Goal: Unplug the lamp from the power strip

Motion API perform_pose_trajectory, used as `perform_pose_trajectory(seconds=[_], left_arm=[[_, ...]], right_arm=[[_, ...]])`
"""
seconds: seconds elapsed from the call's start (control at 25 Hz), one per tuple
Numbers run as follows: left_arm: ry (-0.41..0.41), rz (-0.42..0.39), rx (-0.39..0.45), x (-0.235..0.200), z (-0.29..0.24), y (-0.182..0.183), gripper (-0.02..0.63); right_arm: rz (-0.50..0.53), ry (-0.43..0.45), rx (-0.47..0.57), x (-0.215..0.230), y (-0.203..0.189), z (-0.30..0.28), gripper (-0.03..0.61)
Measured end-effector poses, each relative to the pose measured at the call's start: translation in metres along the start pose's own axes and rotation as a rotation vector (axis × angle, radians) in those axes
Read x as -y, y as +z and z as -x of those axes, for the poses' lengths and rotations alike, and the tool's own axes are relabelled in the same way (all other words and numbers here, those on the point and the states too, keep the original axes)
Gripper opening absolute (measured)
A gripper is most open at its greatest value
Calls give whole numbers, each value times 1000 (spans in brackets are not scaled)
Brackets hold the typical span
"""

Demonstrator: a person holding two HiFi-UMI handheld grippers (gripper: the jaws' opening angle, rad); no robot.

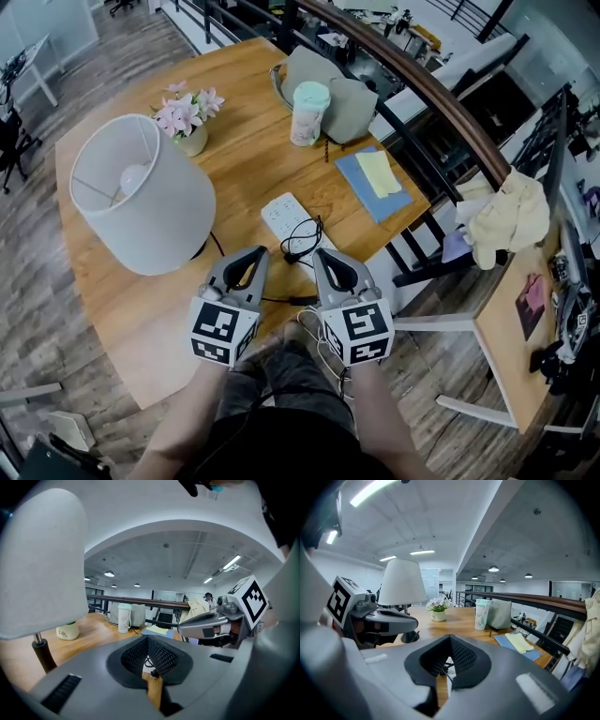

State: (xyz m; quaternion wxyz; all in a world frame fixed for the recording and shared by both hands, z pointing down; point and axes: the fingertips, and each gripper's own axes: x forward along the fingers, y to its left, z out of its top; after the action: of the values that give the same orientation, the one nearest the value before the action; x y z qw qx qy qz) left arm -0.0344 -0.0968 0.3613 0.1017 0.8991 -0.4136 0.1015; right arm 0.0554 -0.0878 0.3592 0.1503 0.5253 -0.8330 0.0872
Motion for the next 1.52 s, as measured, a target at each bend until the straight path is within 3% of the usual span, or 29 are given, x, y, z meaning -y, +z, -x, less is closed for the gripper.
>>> perform_pose_trajectory(seconds=[0.28,1.52], left_arm=[[-16,29,67,-1,13,19,-5],[-8,14,282,-15,78,90,-3]], right_arm=[[-10,-20,50,-6,18,11,6],[12,-88,191,-29,79,49,6]])
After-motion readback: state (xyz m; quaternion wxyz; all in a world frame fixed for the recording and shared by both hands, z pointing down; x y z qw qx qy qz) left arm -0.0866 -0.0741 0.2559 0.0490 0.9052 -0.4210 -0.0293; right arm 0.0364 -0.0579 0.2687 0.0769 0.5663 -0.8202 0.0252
